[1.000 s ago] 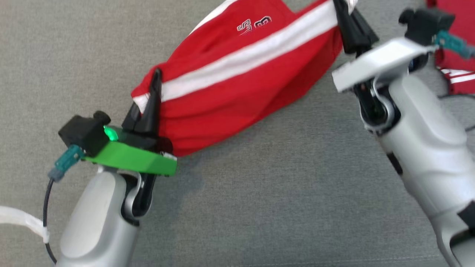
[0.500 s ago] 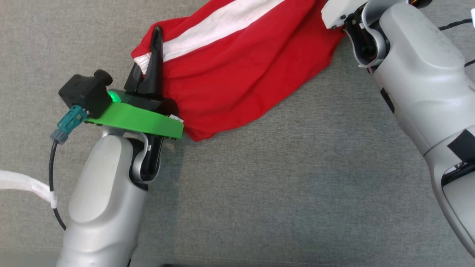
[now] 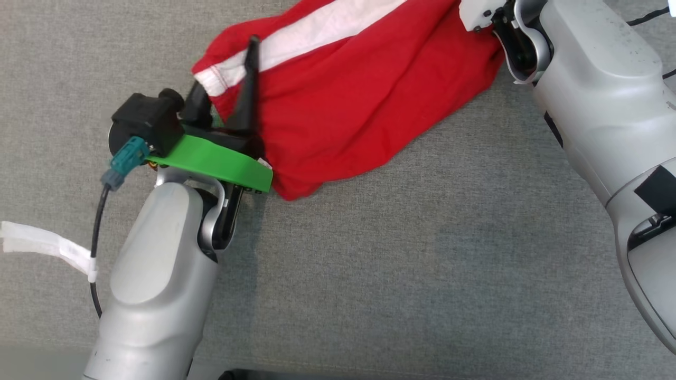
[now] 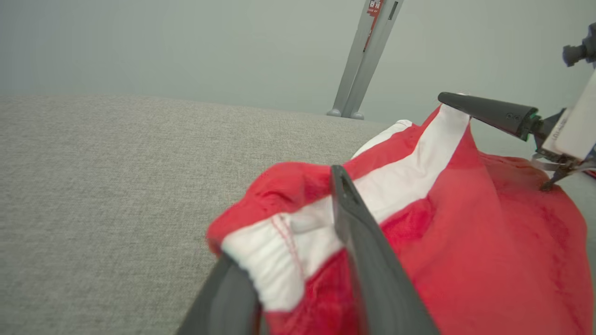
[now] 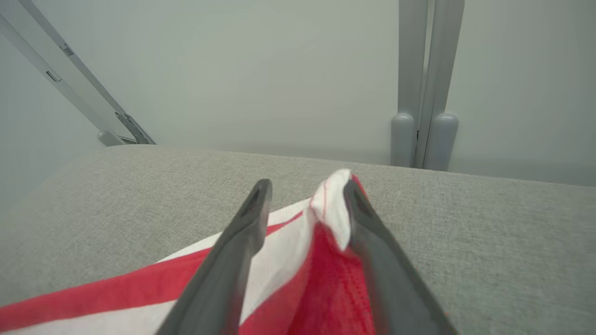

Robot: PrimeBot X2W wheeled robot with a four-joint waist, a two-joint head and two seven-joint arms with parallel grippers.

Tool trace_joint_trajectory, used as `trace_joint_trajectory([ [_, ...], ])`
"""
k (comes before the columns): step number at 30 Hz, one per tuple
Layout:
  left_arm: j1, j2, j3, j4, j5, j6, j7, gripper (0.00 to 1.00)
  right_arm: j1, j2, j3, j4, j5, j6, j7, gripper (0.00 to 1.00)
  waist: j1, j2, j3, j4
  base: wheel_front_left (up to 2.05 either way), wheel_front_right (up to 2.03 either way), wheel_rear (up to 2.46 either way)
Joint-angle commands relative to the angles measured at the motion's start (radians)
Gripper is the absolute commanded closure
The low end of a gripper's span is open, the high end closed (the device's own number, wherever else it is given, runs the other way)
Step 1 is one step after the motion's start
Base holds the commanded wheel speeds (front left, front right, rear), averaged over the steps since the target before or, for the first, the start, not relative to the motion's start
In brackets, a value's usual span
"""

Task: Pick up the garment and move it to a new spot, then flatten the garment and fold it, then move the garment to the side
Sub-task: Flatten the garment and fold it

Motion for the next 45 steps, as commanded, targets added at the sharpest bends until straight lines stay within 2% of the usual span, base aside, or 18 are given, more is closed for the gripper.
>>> trace_joint_trajectory([
  [1,0.009,0.001,0.003,-0.002,0.025,-0.002,-0.003,0.00,0.015,-0.007,0.009,0.003,0.006,0.000,-0.007,0.00,0.0000,0.0000,-0.015,-0.003,0.00,0.00,0.00],
  [6,0.082,0.014,0.036,-0.031,0.091,-0.002,-0.003,0.00,0.064,-0.047,0.064,-0.031,0.010,0.000,-0.008,0.00,0.0000,0.0000,-0.054,-0.008,0.00,0.00,0.00],
  [13,0.213,0.024,0.100,-0.111,0.176,-0.002,-0.003,0.00,0.128,-0.128,0.090,-0.072,0.033,0.000,-0.008,0.00,0.0000,0.0000,-0.093,0.002,0.00,0.00,0.00],
  [19,0.298,0.016,0.205,-0.218,0.239,0.002,-0.003,0.00,0.163,-0.174,0.109,-0.079,0.036,0.000,-0.008,0.00,0.0000,0.0000,-0.108,0.017,0.00,0.00,0.00],
  [25,0.373,-0.009,0.353,-0.345,0.294,0.046,-0.003,0.00,0.179,-0.189,0.135,-0.061,0.038,0.000,-0.008,0.00,0.0000,0.0000,-0.113,0.028,0.00,0.00,0.00],
  [29,0.416,-0.017,0.414,-0.400,0.324,0.078,-0.003,0.00,0.186,-0.189,0.161,-0.028,0.040,0.000,-0.007,0.00,0.0000,0.0000,-0.112,0.033,0.00,0.00,0.00],
  [40,0.461,-0.021,0.411,-0.412,0.296,0.114,-0.003,0.00,0.192,-0.173,0.241,0.047,0.057,0.000,0.111,0.00,0.0000,0.0000,-0.107,0.048,0.00,0.00,0.00],
  [41,0.462,-0.021,0.408,-0.410,0.295,0.117,-0.003,0.00,0.194,-0.172,0.249,0.047,0.061,0.000,0.125,0.22,0.0000,0.0000,-0.107,0.049,0.00,0.00,0.00],
  [42,0.461,-0.022,0.406,-0.409,0.296,0.119,-0.003,0.00,0.198,-0.170,0.255,0.045,0.067,0.000,0.137,0.57,0.0000,0.0000,-0.108,0.049,0.00,0.00,0.00],
  [43,0.461,-0.022,0.404,-0.408,0.297,0.121,-0.003,0.00,0.201,-0.170,0.261,0.040,0.072,0.000,0.142,1.00,0.0000,0.0000,-0.109,0.048,0.00,0.00,0.00],
  [45,0.459,-0.021,0.404,-0.404,0.301,0.123,-0.003,0.00,0.203,-0.170,0.267,0.027,0.083,0.000,0.137,1.00,0.0000,0.0000,-0.113,0.043,0.00,0.00,0.00],
])
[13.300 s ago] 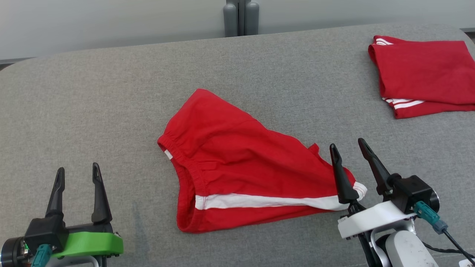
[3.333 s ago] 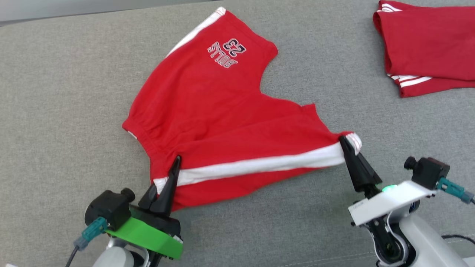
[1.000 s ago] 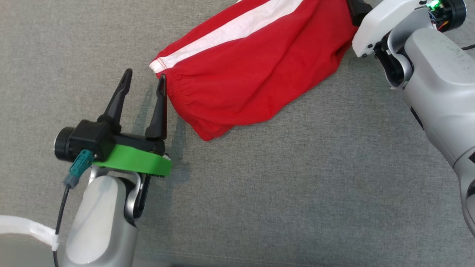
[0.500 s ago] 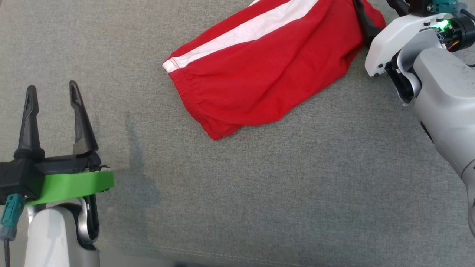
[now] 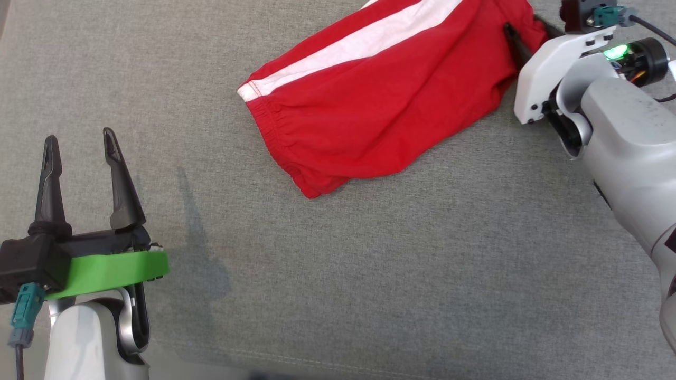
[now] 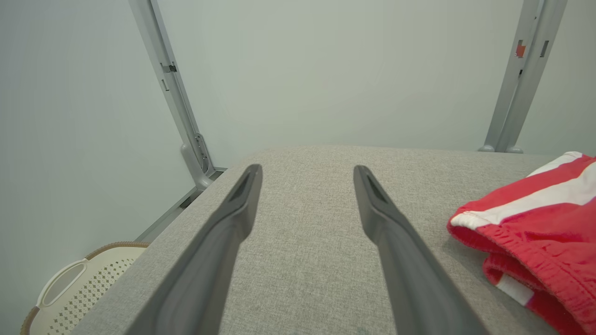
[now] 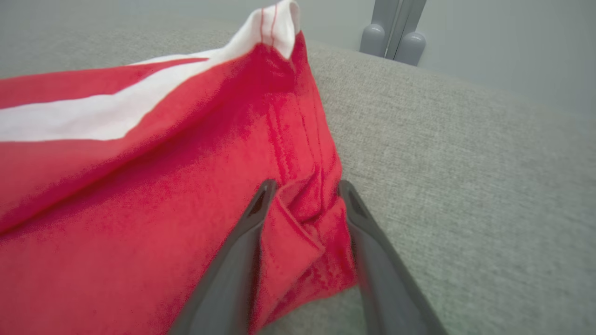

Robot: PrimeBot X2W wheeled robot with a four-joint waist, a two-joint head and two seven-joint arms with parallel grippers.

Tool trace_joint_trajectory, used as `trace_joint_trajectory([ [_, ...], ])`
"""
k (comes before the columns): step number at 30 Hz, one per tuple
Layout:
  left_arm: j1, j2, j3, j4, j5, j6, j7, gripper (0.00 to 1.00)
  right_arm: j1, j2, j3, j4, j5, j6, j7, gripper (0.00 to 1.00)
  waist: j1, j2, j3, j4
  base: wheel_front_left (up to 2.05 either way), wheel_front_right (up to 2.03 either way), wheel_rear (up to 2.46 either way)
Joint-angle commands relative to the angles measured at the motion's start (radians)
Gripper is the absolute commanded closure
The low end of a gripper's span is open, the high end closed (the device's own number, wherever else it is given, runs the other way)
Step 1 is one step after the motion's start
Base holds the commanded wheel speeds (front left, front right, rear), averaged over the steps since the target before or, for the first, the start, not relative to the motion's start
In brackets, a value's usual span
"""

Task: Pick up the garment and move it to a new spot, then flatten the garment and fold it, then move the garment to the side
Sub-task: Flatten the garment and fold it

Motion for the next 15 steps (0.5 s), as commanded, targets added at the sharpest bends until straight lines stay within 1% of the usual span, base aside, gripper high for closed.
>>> trace_joint_trajectory([
  [1,0.012,-0.001,0.003,0.004,0.001,0.004,-0.003,0.00,0.032,0.006,0.013,0.000,0.011,0.000,0.010,1.00,0.0000,-0.0001,-0.005,-0.007,0.00,0.00,0.00],
  [6,0.025,-0.001,0.006,0.015,0.025,-0.009,-0.003,0.00,0.053,0.001,0.013,-0.029,0.054,0.000,-0.030,1.00,0.0000,-0.0001,-0.038,-0.037,0.00,0.00,0.00],
  [15,0.071,0.000,0.034,0.030,0.072,-0.026,-0.003,0.00,0.191,-0.054,-0.001,-0.118,0.155,0.000,-0.114,1.00,0.0000,-0.0001,-0.132,-0.111,0.00,0.00,0.00],
])
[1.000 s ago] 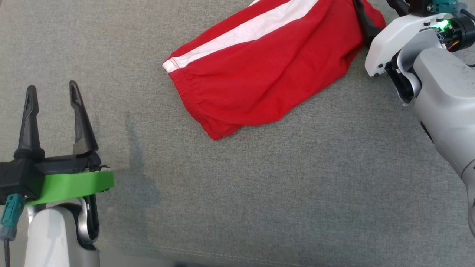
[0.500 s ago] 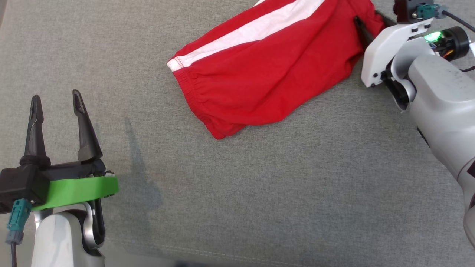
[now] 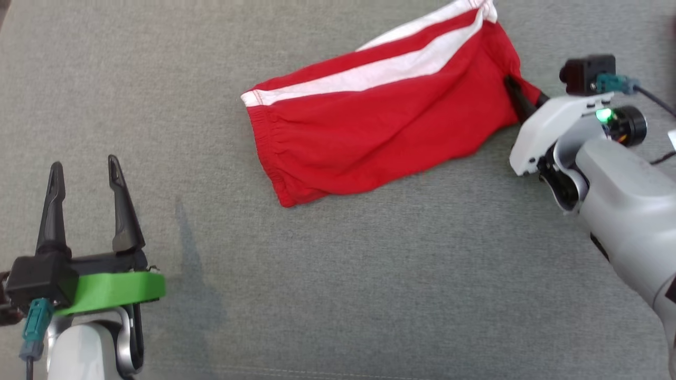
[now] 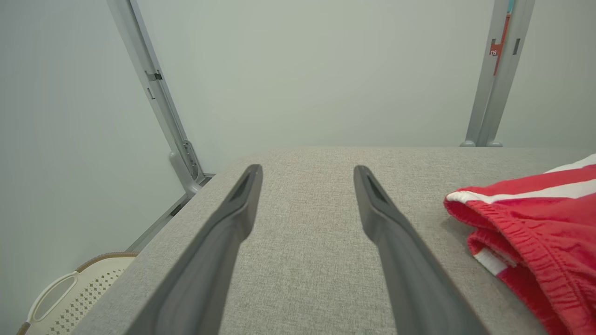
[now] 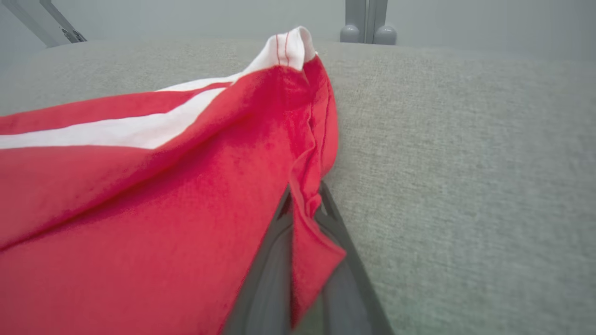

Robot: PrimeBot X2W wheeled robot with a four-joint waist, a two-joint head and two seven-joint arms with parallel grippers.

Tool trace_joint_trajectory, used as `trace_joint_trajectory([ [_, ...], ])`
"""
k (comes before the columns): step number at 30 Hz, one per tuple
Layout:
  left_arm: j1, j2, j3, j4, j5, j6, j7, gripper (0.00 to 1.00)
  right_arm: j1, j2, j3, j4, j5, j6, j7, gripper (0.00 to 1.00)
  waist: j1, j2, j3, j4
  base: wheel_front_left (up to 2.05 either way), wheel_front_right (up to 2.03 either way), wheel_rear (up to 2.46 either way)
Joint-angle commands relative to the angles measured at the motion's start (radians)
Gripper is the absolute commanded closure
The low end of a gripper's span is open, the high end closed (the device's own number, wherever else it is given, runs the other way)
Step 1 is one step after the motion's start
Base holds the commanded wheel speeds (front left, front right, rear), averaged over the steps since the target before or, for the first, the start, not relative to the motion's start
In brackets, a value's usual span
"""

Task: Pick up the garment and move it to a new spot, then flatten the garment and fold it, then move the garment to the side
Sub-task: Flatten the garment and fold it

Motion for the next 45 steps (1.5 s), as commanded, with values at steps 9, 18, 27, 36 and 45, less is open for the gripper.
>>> trace_joint_trajectory([
  [9,0.078,0.001,0.050,-0.004,0.031,-0.019,-0.003,0.00,0.185,-0.064,-0.082,-0.148,0.062,-0.001,-0.025,1.00,0.0000,0.0000,-0.114,-0.132,0.00,0.00,0.00],
  [18,0.092,0.002,0.058,-0.006,0.040,-0.025,-0.003,0.00,0.341,-0.111,-0.254,-0.223,0.013,-0.001,-0.024,1.00,0.0000,0.0000,-0.127,-0.165,0.00,0.00,0.00],
  [27,0.076,0.002,0.062,-0.004,0.039,-0.029,-0.003,0.00,0.413,-0.084,-0.379,-0.267,-0.044,-0.001,-0.024,1.00,0.0000,0.0000,-0.123,-0.164,0.00,0.00,0.00],
  [36,0.078,0.002,0.062,-0.004,0.042,-0.029,-0.003,0.00,0.423,-0.023,-0.447,-0.393,-0.122,0.000,-0.024,1.00,0.0000,0.0000,-0.131,-0.161,0.00,0.00,0.00],
  [45,0.072,0.002,0.043,0.001,0.042,-0.029,-0.003,0.00,0.406,0.054,-0.413,-0.535,-0.185,0.000,-0.019,1.00,0.0000,0.0000,-0.135,-0.134,0.00,0.00,0.00],
])
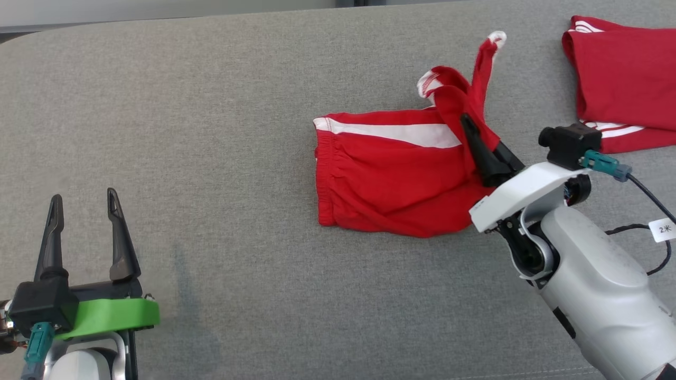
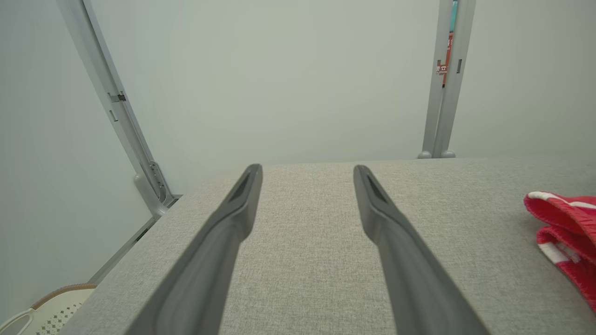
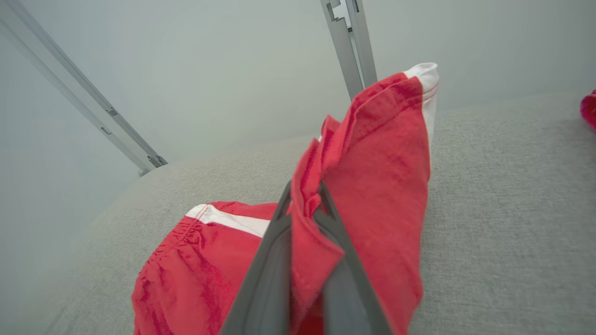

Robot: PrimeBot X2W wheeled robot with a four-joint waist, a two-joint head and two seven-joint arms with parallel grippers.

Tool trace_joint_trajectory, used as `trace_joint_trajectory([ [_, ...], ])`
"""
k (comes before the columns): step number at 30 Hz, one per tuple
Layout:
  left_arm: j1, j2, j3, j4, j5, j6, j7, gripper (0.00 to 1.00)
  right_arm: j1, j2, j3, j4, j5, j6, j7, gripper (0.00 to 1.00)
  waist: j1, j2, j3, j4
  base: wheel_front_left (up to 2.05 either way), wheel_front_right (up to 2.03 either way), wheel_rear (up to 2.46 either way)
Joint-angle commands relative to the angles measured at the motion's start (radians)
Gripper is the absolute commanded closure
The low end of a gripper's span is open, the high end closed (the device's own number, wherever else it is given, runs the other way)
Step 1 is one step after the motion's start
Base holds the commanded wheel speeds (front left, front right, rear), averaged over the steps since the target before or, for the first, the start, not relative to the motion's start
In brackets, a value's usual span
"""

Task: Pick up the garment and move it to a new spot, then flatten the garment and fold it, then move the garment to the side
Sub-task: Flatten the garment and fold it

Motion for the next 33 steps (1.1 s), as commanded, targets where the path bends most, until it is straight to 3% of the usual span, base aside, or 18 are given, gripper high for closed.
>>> trace_joint_trajectory([
  [1,-0.010,0.003,0.001,0.002,-0.002,-0.002,-0.003,0.00,-0.009,0.010,0.010,-0.017,-0.012,0.000,0.004,1.00,0.0000,0.0000,-0.001,0.011,0.00,0.00,0.00],
  [10,-0.022,0.002,-0.019,0.011,-0.018,0.008,-0.003,0.00,0.005,0.084,0.064,-0.067,-0.038,0.000,0.041,1.00,0.0000,0.0000,0.007,0.057,0.00,0.00,0.00],
  [23,-0.038,0.002,-0.051,0.016,-0.034,0.023,-0.003,0.00,0.043,0.178,0.153,0.004,-0.032,0.000,0.038,1.00,0.0000,0.0000,0.024,0.111,0.00,0.00,0.00],
  [24,-0.037,0.002,-0.051,0.017,-0.034,0.024,-0.003,0.00,0.043,0.183,0.162,0.012,-0.030,0.000,0.035,0.71,0.0000,0.0000,0.024,0.111,0.00,0.00,0.00],
  [25,-0.037,0.002,-0.052,0.018,-0.034,0.024,-0.003,0.00,0.041,0.186,0.173,0.014,-0.033,0.000,0.030,0.28,0.0000,0.0000,0.024,0.111,0.00,0.00,0.00],
  [26,-0.036,0.002,-0.052,0.019,-0.033,0.023,-0.003,0.00,0.041,0.189,0.182,0.018,-0.029,0.000,0.027,0.00,0.0000,0.0000,0.024,0.111,0.00,0.00,0.00],
  [33,-0.027,0.002,-0.050,0.018,-0.021,0.020,-0.003,0.00,0.020,0.136,0.148,-0.012,-0.077,0.000,-0.002,0.00,0.0000,0.0000,0.016,0.103,0.00,0.00,0.00],
])
